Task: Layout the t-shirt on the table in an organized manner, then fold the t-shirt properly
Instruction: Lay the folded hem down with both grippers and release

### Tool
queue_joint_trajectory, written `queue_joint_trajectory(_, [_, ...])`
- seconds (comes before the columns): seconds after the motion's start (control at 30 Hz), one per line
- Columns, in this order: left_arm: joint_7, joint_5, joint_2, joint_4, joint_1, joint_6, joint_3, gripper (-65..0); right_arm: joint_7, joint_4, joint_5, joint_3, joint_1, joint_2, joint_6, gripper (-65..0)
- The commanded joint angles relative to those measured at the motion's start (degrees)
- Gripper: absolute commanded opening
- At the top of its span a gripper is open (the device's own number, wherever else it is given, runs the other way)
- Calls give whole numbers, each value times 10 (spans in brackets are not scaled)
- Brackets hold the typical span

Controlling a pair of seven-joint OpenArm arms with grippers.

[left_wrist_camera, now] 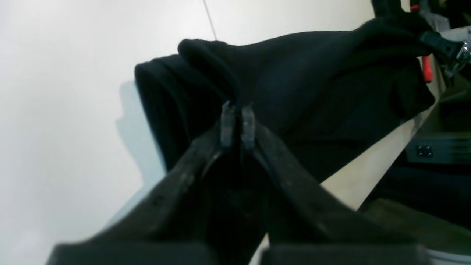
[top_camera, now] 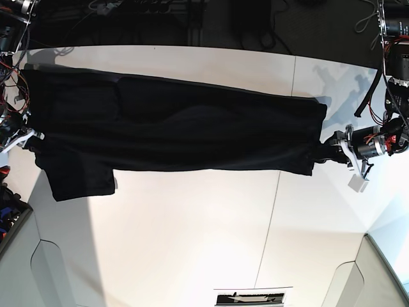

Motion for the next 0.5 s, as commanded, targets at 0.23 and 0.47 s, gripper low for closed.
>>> queue_joint_trajectory(0.23, [-8, -2, -13, 10, -12, -5, -5, -451, 53, 7, -13, 4, 10, 13, -4, -230])
queue_joint_trajectory(0.47, [5, 16, -14, 10, -12, -5, -5, -451, 108, 7, -13, 4, 46, 12, -4, -230])
